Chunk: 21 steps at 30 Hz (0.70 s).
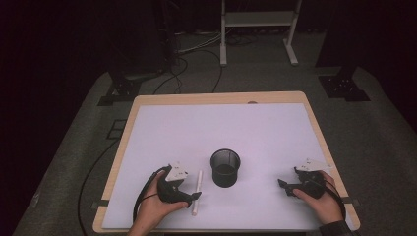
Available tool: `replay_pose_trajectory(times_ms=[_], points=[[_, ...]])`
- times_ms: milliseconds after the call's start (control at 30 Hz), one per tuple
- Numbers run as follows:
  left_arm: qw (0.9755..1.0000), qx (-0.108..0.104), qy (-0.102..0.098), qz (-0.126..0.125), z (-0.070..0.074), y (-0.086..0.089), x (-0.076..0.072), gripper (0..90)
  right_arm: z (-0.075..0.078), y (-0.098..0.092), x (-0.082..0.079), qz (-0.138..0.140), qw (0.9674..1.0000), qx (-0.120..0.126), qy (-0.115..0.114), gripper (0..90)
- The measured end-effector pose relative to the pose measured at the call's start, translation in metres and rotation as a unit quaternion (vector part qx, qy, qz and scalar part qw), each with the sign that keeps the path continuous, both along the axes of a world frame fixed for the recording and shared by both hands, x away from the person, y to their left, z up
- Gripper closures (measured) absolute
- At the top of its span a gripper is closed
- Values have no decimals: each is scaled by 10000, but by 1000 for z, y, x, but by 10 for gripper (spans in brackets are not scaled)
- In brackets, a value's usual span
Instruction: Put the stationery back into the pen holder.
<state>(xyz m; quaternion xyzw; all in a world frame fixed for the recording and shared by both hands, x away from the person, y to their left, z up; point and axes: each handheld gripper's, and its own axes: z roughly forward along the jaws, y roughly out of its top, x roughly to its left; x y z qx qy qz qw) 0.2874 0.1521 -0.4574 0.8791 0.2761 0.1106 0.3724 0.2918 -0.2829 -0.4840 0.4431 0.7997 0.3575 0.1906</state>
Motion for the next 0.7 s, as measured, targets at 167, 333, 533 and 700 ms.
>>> replay_pose_trajectory(times_ms=[167, 333, 533, 700], points=[[9999, 98, 86, -39, -5, -11, 1, 149, 0, 0, 0, 2, 10000, 3, 3, 176], [9996, 222, 180, -63, -9, -13, 1, 211, 0, 0, 0, 2, 10000, 5, 5, 176], [9995, 283, 166, -7, -9, -11, 1, 304, 0, 0, 0, 4, 10000, 11, 9, 175], [9991, 403, 123, 41, -7, -8, 1, 443, 0, 0, 0, 3, 10000, 12, 10, 176]])
